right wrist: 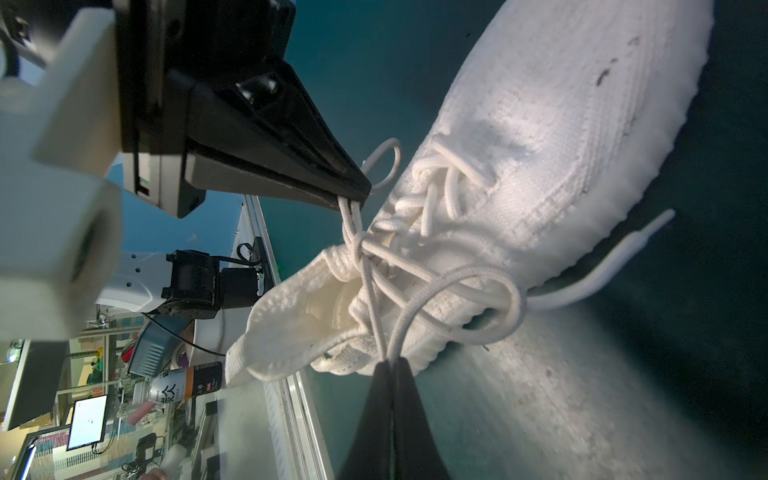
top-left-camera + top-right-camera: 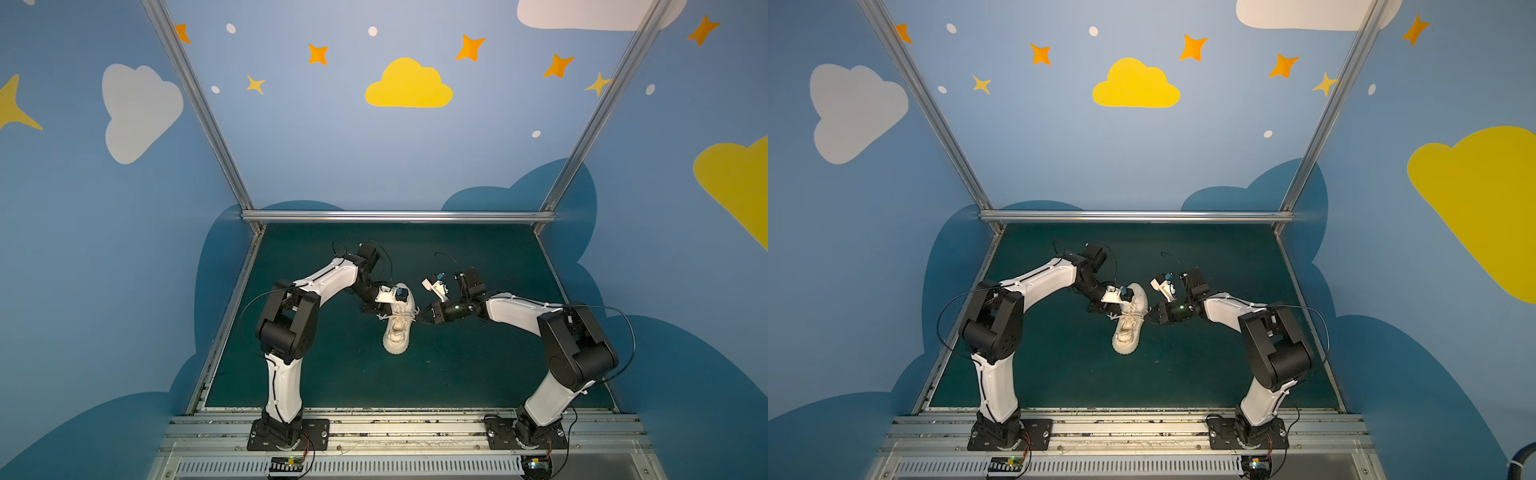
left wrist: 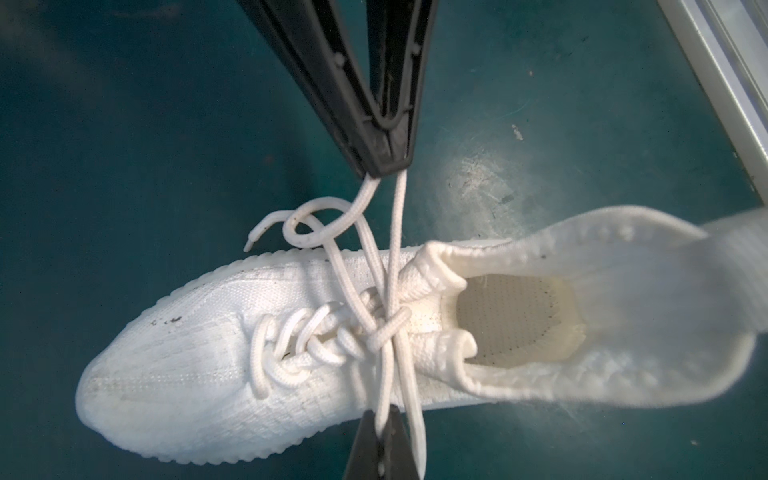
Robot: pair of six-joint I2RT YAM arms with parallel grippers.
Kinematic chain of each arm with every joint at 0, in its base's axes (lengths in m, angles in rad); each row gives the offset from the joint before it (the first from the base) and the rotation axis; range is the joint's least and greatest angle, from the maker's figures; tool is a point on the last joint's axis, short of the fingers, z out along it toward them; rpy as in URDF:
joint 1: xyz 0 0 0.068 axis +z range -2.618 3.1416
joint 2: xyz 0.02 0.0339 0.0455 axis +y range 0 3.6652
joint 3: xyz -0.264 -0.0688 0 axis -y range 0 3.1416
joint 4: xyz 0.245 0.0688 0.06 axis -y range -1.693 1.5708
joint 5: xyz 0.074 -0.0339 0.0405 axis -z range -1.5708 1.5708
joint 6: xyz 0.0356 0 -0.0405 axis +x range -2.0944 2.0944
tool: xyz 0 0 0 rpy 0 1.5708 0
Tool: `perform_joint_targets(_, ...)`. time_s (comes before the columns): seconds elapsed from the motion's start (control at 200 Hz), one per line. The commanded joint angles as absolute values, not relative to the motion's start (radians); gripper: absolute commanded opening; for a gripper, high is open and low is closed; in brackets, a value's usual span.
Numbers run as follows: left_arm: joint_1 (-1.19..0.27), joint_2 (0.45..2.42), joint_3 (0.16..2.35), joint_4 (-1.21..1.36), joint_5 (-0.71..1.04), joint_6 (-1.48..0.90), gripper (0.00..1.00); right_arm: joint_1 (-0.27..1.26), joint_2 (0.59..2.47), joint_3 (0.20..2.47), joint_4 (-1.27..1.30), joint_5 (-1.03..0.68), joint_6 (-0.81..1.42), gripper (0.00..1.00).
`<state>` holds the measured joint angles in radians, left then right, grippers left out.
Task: Tie the shoes
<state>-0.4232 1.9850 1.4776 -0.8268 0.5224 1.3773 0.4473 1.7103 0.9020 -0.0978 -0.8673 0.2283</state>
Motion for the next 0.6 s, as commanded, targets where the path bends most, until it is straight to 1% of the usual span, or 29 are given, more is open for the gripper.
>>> perform_joint_targets(0.0, -0.379, 2.017, 1.502, -0.869, 0.457, 1.388, 0.03, 0.424, 1.693, 0.874, -0.196, -0.839, 0.217, 0.0)
perform_joint_targets(0.596, -0.354, 2.047, 1.504, -0.858, 0.428, 1.363, 0.03, 0.409, 1.699, 0.829, -0.22, -0.838, 0.219, 0.0)
